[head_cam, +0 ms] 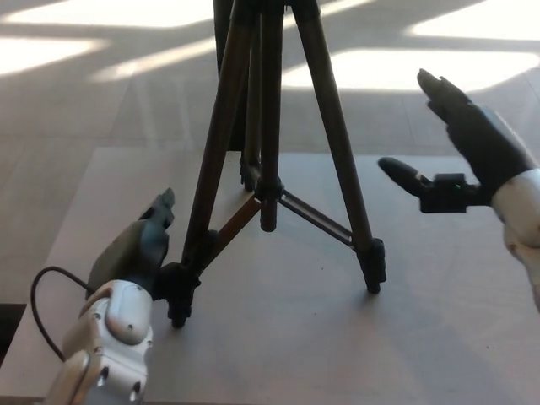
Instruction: Use both hands of the robot to pick up the tripod lying in the middle of the desk and make it stand upright on the desk
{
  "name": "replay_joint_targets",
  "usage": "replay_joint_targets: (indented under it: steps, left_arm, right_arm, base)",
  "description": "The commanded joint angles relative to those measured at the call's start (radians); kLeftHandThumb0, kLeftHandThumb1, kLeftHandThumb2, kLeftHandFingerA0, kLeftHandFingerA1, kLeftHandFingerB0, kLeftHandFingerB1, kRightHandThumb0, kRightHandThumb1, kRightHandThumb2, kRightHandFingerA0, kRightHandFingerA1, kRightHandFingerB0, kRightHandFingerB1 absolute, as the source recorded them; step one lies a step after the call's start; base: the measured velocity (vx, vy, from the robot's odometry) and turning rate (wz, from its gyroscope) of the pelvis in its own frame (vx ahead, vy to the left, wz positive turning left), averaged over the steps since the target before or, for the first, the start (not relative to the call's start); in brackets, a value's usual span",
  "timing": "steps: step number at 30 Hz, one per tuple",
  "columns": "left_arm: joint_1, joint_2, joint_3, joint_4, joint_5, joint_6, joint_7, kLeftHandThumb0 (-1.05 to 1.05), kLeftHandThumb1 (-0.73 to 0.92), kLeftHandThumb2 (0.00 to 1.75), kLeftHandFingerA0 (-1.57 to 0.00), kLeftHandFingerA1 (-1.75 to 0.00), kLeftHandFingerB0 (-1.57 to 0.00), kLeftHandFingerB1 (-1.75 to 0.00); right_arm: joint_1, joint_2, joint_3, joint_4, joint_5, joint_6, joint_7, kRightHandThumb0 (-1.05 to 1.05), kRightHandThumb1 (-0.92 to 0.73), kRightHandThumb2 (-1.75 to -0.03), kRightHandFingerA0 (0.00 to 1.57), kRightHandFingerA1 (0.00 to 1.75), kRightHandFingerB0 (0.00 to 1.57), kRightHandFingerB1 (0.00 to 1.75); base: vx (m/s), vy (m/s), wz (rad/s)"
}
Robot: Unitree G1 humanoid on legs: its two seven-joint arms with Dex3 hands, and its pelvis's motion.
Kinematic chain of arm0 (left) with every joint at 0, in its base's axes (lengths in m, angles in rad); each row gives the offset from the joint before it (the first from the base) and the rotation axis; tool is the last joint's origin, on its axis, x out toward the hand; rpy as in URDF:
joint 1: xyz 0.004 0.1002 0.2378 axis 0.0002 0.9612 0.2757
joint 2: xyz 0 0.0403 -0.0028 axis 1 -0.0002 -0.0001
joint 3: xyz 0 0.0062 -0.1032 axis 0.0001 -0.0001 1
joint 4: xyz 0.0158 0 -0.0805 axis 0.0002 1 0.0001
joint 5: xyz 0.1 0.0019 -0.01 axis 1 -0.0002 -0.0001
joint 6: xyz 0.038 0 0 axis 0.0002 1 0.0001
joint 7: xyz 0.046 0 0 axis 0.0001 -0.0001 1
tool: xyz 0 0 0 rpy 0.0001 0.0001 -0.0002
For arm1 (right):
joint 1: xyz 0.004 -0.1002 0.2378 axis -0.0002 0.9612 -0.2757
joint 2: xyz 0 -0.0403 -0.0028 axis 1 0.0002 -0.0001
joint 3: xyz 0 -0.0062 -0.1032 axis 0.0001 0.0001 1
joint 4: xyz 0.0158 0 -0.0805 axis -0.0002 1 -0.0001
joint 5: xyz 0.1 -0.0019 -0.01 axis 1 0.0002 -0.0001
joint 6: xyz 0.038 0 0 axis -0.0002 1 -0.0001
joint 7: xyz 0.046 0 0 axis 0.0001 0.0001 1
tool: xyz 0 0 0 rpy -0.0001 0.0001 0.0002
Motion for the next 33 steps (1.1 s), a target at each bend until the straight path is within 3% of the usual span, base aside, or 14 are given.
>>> replay_joint_targets:
  steps: [1,2,5,12,13,14,15,16,17,20,24,26,27,33]
  left_arm:
    - [0.175,0.123,0.219,-0.238,-0.240,-0.014,-0.238,-1.05,0.60,0.99,0.00,-0.23,0.00,-0.05]
    - [0.207,0.141,0.251,-0.270,-0.266,-0.025,-0.264,-1.03,0.55,0.79,0.00,0.00,0.00,0.00]
    - [0.293,0.152,0.338,-0.364,-0.330,-0.024,-0.304,-1.05,0.59,1.01,0.00,-0.30,0.00,-0.10]
    - [0.516,0.157,0.644,-0.393,-0.591,-0.069,-0.480,-1.05,0.49,0.72,0.00,0.00,0.00,-0.04]
    - [0.559,0.156,0.737,-0.377,-0.640,-0.034,-0.508,-1.04,0.61,0.97,0.00,-0.32,0.00,-0.24]
    - [0.570,0.157,0.794,-0.358,-0.656,-0.003,-0.506,-1.02,0.60,0.61,0.00,0.00,0.00,-0.40]
    - [0.568,0.145,0.850,-0.337,-0.695,0.012,-0.503,-1.00,0.59,0.94,0.00,-0.44,0.00,-0.42]
    - [0.555,0.120,0.937,-0.307,-0.763,0.037,-0.487,-0.93,0.62,0.58,0.00,-0.18,-0.01,-0.59]
    - [0.554,0.119,1.003,-0.263,-0.804,0.027,-0.485,-1.02,0.60,0.98,0.00,-0.48,0.00,-0.44]
    - [0.492,0.085,1.189,-0.157,-0.909,0.042,-0.370,-1.02,0.50,0.76,0.00,-0.44,0.00,-0.59]
    - [0.432,0.069,1.400,0.111,-0.911,-0.077,-0.096,-1.00,0.66,1.09,0.00,-0.59,0.00,-0.61]
    - [0.432,0.055,1.425,0.171,-0.901,-0.138,-0.045,-0.98,0.64,1.06,0.00,-0.58,0.00,-0.60]
    - [0.434,0.063,1.435,0.241,-0.878,-0.183,0.001,-0.83,0.92,0.55,0.00,-0.13,0.00,-0.19]
    - [0.442,0.140,1.516,0.521,-0.819,-0.284,0.153,-0.84,0.92,0.59,0.00,-0.04,0.00,-0.01]
  right_arm:
    - [0.322,-0.216,-0.328,-0.242,0.149,0.013,0.246,-1.04,-0.59,-0.91,0.00,0.00,0.00,0.00]
    - [0.375,-0.222,-0.400,-0.251,0.163,0.004,0.255,-1.05,-0.75,-0.64,0.00,0.00,0.00,0.00]
    - [0.504,-0.207,-0.593,-0.264,0.236,-0.030,0.301,-1.05,-0.74,-0.63,0.00,0.00,0.00,0.00]
    - [0.688,-0.221,-0.976,-0.159,0.338,-0.056,0.416,-1.05,-0.70,-0.75,0.00,0.00,0.00,0.08]
    - [0.719,-0.226,-1.054,-0.085,0.330,-0.102,0.405,-1.00,-0.82,-0.66,0.00,0.00,0.00,0.00]
    - [0.735,-0.241,-1.105,-0.013,0.345,-0.164,0.421,-0.93,-0.83,-0.76,0.00,0.00,0.00,0.00]
    - [0.740,-0.248,-1.138,0.063,0.346,-0.243,0.406,-1.03,-0.74,-1.09,0.00,0.28,0.00,0.00]
    - [0.745,-0.272,-1.169,0.116,0.320,-0.242,0.372,-0.94,-0.87,-0.76,0.00,0.00,0.00,0.00]
    - [0.733,-0.286,-1.191,0.149,0.279,-0.199,0.295,-1.05,-0.70,-1.13,0.00,0.23,0.00,0.04]
    - [0.715,-0.295,-1.303,0.302,0.310,-0.307,0.205,-0.94,-0.69,-1.06,0.00,0.24,0.02,0.07]
    - [0.788,-0.233,-1.461,0.426,0.339,-0.247,0.069,-0.89,-0.70,-1.05,0.00,0.27,0.00,0.08]
    - [0.799,-0.202,-1.478,0.471,0.356,-0.285,0.030,-0.79,-0.80,-0.70,0.00,0.00,0.00,0.21]
    - [0.835,-0.164,-1.455,0.471,0.329,-0.300,-0.011,-0.86,-0.79,-1.13,0.00,0.28,0.00,0.13]
    - [0.762,-0.040,-1.495,0.639,0.384,-0.265,-0.231,-0.82,-0.64,-0.95,0.00,0.24,0.00,0.27]
  base:
    - [0.00,0.000,0.00]
    - [0.00,0.000,0.00]
    - [0.00,0.000,0.00]
    - [0.00,0.000,0.00]
    - [0.00,0.000,0.00]
    - [0.00,0.000,0.00]
    - [0.00,0.000,0.00]
    - [0.00,0.000,0.00]
    - [0.00,0.000,0.00]
    - [0.00,0.000,0.00]
    - [0.00,0.000,0.00]
    - [0.00,0.000,0.00]
    - [0.00,0.000,0.00]
    - [0.00,0.000,0.00]
